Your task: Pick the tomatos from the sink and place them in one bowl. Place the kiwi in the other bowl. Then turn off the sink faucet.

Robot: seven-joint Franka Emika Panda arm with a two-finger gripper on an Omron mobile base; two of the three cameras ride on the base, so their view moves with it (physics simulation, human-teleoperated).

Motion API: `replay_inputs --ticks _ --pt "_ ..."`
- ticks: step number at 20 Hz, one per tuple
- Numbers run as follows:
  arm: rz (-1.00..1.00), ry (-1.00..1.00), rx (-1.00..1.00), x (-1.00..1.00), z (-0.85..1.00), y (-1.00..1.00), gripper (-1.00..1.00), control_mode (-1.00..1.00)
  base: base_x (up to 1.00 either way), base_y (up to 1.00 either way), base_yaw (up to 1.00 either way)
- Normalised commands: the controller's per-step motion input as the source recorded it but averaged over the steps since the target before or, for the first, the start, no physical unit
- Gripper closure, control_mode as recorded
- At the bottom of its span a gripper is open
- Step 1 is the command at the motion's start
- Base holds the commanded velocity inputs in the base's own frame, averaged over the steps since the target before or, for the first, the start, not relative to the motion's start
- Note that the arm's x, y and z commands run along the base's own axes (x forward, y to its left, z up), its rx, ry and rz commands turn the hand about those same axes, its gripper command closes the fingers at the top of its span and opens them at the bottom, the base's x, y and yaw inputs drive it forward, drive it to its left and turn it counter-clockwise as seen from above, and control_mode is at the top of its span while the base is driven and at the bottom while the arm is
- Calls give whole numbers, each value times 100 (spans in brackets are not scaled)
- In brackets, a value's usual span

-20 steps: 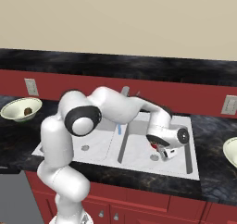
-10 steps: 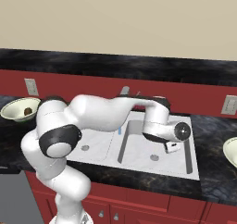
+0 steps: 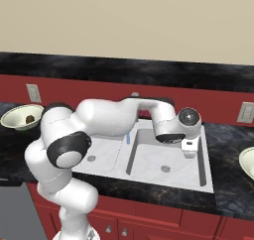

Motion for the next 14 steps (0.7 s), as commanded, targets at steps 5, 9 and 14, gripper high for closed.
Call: replay_inputs --ticks 5,9,14 --pt "-40 14 1 0 0 -77 100 -100 0 0 0" --pt "-37 -2 6 -4 1 -64 100 -100 0 0 0" --pt "-32 -13 8 -17 3 -46 100 -100 0 0 0"
